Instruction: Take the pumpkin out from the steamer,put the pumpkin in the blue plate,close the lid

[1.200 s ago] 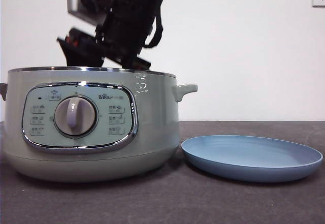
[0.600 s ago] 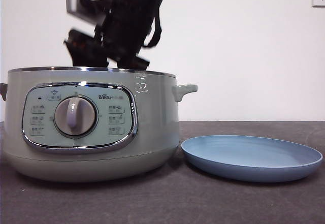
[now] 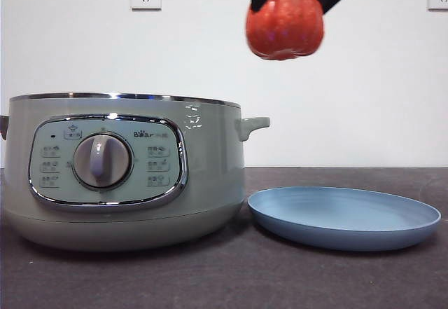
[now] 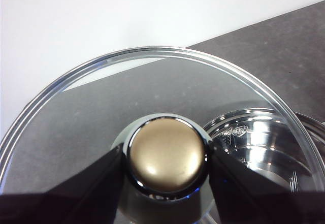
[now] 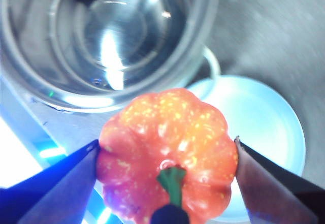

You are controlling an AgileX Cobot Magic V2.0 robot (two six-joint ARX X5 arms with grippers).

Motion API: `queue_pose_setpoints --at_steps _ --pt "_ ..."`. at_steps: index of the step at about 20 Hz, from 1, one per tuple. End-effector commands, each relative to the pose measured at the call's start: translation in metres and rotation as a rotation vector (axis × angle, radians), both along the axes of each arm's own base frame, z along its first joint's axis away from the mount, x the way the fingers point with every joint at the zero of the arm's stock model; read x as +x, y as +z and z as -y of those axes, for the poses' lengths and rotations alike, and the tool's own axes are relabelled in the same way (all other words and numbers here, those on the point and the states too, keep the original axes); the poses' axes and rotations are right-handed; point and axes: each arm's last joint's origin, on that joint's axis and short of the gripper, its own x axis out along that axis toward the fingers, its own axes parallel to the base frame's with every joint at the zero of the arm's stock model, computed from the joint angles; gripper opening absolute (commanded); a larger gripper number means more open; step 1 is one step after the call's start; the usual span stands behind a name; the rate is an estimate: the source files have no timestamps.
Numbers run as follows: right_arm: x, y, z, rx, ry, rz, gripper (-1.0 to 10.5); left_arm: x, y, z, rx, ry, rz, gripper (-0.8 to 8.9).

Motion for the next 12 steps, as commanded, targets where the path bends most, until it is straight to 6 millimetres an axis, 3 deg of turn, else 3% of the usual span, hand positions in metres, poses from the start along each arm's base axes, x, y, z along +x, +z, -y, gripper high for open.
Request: queue_pose_setpoints --at_steps 1,7,12 --pt "-0.006 -0.019 0.008 -0.052 -0.105 -0.014 -0.1 -0.003 0.010 -0.002 -0.026 0.002 0.067 -0.09" --pt "-0.022 -0.087 0.022 0.000 -0.260 0.084 -0.1 -0.003 0.010 -0.002 -0.029 -0.001 0.070 -0.09" --pt "-0.019 -0.138 0.023 -0.011 -0.299 0.162 -0.1 -0.003 0.010 -0.001 -0.040 -0.022 0.067 -0.09"
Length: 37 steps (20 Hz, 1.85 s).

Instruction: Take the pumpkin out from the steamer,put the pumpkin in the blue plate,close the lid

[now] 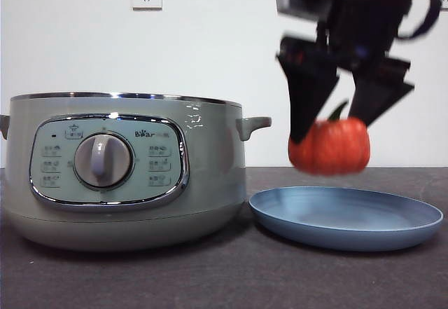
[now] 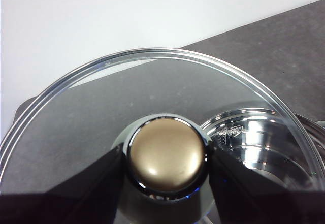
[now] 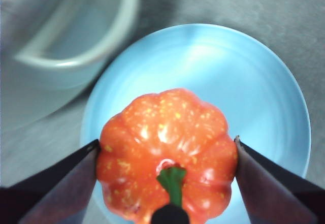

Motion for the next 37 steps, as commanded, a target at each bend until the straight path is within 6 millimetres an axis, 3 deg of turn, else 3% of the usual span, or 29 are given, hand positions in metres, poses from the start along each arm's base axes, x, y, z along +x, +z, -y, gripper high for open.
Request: queue_pose_setpoints --at_steps 1,9,13,17,20,24,26,29,34,37 --pt "0.004 -0.014 -0.001 0.015 -0.021 0.024 -0.1 -0.003 0.010 -0.002 -0.032 0.001 0.069 -0.09" --pt "0.029 -0.042 0.018 -0.029 -0.118 -0.058 0.0 -0.004 0.010 -0.001 -0.039 -0.024 0.064 -0.09" --pt "0.030 -0.045 0.023 -0.017 -0.119 -0.100 0.3 -0.004 0.010 -0.001 -0.039 -0.024 0.064 -0.09" --pt "0.027 -0.046 0.023 -0.017 -0.118 -0.130 3.7 -0.004 0.010 0.000 -0.047 -0.047 0.061 -0.09" --pt "0.027 -0.047 0.023 -0.019 -0.118 -0.134 5.5 -0.004 0.010 0.000 -0.048 -0.047 0.060 -0.09" --pt "0.027 -0.046 0.023 -0.004 -0.142 -0.135 6.0 -0.004 0.010 0.001 -0.060 -0.084 0.054 -0.09" --pt "0.027 -0.039 0.023 0.024 -0.155 -0.106 6.0 -0.002 0.009 0.003 -0.064 -0.109 0.043 -0.09" --pt "0.019 -0.012 0.027 0.092 -0.173 -0.016 6.0 0.011 0.003 0.012 -0.069 -0.173 -0.012 -0.09" --pt "-0.008 0.051 0.045 0.212 -0.192 0.239 6.0 0.049 -0.018 0.036 -0.044 -0.249 -0.157 -0.09" --pt "-0.023 0.077 0.060 0.271 -0.216 0.347 6.0 0.073 -0.032 0.050 -0.039 -0.279 -0.216 -0.09"
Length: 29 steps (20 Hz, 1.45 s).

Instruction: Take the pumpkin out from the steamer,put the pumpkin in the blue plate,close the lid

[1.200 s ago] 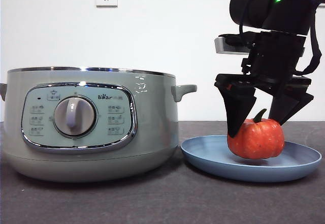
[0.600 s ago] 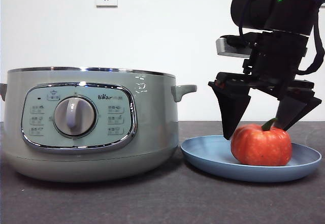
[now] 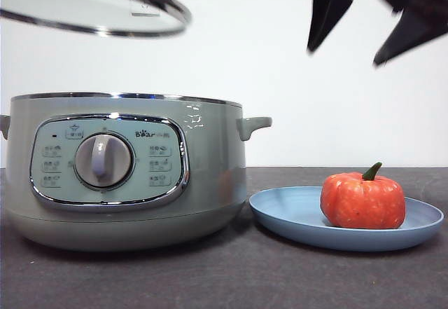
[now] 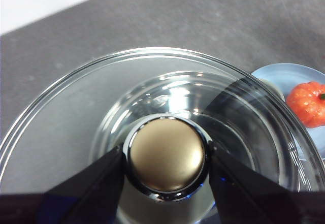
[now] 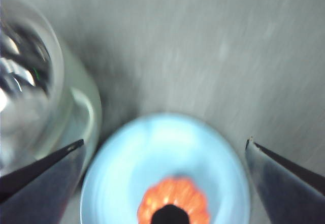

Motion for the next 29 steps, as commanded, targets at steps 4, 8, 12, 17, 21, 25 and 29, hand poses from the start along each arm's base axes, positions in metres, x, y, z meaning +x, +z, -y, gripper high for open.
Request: queue_pose_setpoints --at_steps 4,8,12,17,21,25,29 --pt "-0.023 0.026 0.022 0.050 -0.060 0.105 6.0 0.036 -0.013 0.022 -0.043 -0.057 -0.009 -0.09" --pt "-0.030 0.033 0.029 0.053 -0.092 0.142 6.0 0.055 -0.033 0.034 -0.022 -0.074 -0.082 -0.09" --pt "-0.030 0.033 0.029 0.054 -0.092 0.144 6.0 0.068 -0.049 0.041 0.004 -0.075 -0.136 -0.09" --pt "-0.030 0.033 0.029 0.053 -0.092 0.144 6.0 0.076 -0.064 0.045 0.025 -0.093 -0.210 -0.09" --pt "-0.030 0.033 0.029 0.053 -0.092 0.144 6.0 0.077 -0.064 0.046 0.014 -0.102 -0.204 -0.09" --pt "-0.030 0.033 0.029 0.053 -0.092 0.144 6.0 0.076 -0.064 0.047 -0.007 -0.130 -0.213 -0.09" --pt "-0.030 0.033 0.029 0.054 -0.092 0.144 6.0 0.076 -0.065 0.047 0.001 -0.127 -0.225 0.08"
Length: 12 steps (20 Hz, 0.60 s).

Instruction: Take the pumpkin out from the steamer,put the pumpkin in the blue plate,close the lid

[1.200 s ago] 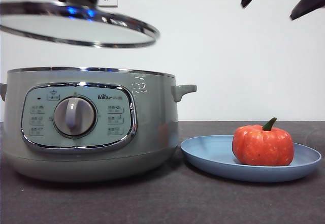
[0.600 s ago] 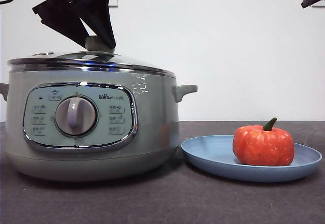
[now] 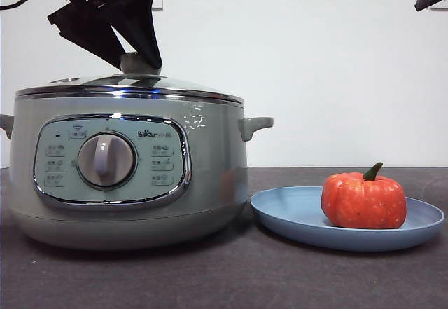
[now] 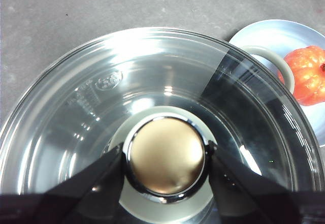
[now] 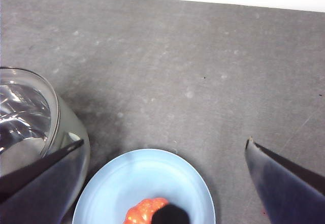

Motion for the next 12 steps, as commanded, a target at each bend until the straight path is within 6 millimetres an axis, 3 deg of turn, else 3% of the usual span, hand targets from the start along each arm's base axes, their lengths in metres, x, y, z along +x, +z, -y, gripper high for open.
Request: queue_pose_setpoints --at_steps 1,2,5,6,12 --pt "0.0005 -0.0018 0.0000 0.005 -0.009 -0.002 6.0 0.0026 0.0006 0.0026 -0.017 -0.020 0.008 0.34" --pt "0.0005 -0.0018 0.0000 0.005 -0.009 -0.003 6.0 0.0026 0.0005 0.0026 -0.016 -0.019 0.007 1.00" --pt "0.0005 -0.0018 0.0000 0.005 -0.009 -0.003 6.0 0.0034 0.0005 0.0014 0.014 0.015 0.024 4.48" --pt "0.0005 -0.0018 0.0000 0.005 -0.009 -0.003 6.0 0.0036 0.0004 0.0009 0.026 0.028 0.030 5.17" --pt "0.0002 -0.0021 0.0001 0.005 -0.006 -0.007 5.9 0.0016 0.0047 -0.0015 0.038 0.054 0.055 5.18"
